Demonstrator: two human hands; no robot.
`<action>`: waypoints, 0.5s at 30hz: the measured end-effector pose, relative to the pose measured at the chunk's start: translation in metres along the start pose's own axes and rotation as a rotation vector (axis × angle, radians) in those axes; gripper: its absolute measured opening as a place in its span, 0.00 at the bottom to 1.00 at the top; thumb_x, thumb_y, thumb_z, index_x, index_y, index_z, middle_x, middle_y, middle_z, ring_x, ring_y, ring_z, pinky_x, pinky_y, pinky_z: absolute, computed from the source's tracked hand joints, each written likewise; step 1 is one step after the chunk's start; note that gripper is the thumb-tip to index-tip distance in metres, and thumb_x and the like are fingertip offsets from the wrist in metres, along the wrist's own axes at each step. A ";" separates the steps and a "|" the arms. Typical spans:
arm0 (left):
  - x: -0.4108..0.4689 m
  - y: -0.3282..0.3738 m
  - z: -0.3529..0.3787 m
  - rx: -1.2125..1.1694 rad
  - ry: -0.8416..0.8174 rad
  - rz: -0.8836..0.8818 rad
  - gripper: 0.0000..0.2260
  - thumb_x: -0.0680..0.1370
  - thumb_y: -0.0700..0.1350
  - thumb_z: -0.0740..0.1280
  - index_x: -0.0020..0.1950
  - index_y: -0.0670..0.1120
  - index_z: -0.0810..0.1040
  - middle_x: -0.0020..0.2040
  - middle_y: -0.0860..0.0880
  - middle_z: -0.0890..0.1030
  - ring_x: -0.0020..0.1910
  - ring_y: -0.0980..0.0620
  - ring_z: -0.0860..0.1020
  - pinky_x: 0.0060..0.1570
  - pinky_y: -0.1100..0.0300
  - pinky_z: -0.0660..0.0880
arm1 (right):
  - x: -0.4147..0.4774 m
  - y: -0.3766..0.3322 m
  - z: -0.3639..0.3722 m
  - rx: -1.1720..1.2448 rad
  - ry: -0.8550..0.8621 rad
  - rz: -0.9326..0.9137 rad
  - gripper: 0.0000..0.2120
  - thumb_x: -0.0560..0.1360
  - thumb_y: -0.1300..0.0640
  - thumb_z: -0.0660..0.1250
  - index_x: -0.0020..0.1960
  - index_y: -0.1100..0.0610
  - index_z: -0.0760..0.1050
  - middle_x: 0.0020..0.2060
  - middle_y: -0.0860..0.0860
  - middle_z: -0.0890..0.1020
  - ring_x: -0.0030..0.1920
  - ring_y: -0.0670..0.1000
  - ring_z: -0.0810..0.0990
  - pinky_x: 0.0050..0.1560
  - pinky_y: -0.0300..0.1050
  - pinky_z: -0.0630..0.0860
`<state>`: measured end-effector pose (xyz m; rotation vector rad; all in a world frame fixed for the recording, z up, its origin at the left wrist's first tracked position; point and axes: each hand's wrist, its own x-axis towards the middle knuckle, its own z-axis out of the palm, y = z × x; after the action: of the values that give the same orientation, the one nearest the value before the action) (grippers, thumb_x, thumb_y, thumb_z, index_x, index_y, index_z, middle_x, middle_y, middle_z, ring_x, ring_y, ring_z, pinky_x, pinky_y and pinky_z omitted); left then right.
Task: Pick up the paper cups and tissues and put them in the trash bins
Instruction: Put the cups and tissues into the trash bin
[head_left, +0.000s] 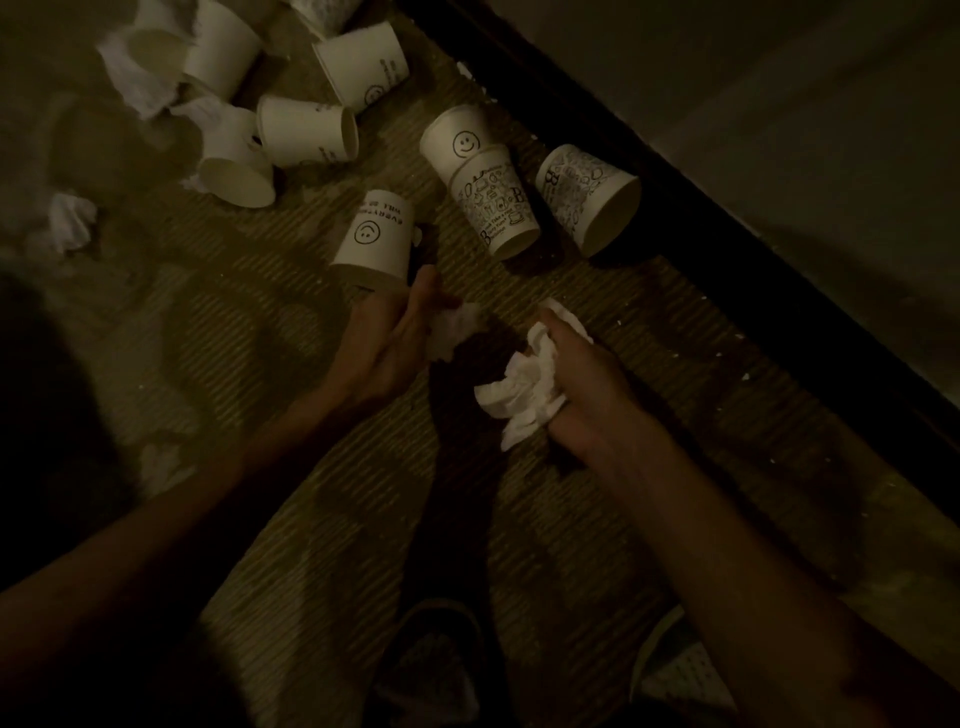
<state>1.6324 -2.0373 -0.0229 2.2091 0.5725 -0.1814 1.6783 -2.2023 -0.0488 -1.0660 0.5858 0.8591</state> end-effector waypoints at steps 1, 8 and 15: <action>-0.005 0.008 0.001 -0.051 -0.012 0.019 0.23 0.80 0.62 0.47 0.47 0.59 0.80 0.44 0.62 0.79 0.43 0.69 0.78 0.41 0.71 0.71 | 0.001 -0.001 0.000 0.018 0.005 -0.010 0.11 0.80 0.47 0.63 0.40 0.45 0.79 0.41 0.49 0.82 0.35 0.45 0.83 0.32 0.41 0.78; -0.028 0.032 0.026 -0.089 -0.131 0.229 0.20 0.82 0.56 0.48 0.52 0.57 0.80 0.46 0.62 0.80 0.48 0.69 0.78 0.49 0.75 0.70 | 0.003 -0.006 0.013 0.227 -0.100 -0.010 0.07 0.82 0.50 0.59 0.58 0.43 0.72 0.65 0.54 0.74 0.65 0.55 0.75 0.45 0.44 0.82; -0.007 0.038 0.014 0.290 -0.102 0.381 0.31 0.78 0.61 0.43 0.52 0.51 0.84 0.53 0.55 0.67 0.54 0.54 0.66 0.57 0.55 0.65 | 0.008 -0.015 0.009 -0.054 -0.048 -0.044 0.06 0.80 0.53 0.64 0.46 0.52 0.76 0.43 0.51 0.80 0.43 0.51 0.80 0.49 0.49 0.78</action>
<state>1.6446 -2.0712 -0.0039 2.5244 0.0639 -0.1833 1.6956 -2.1945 -0.0441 -1.1002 0.5001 0.8634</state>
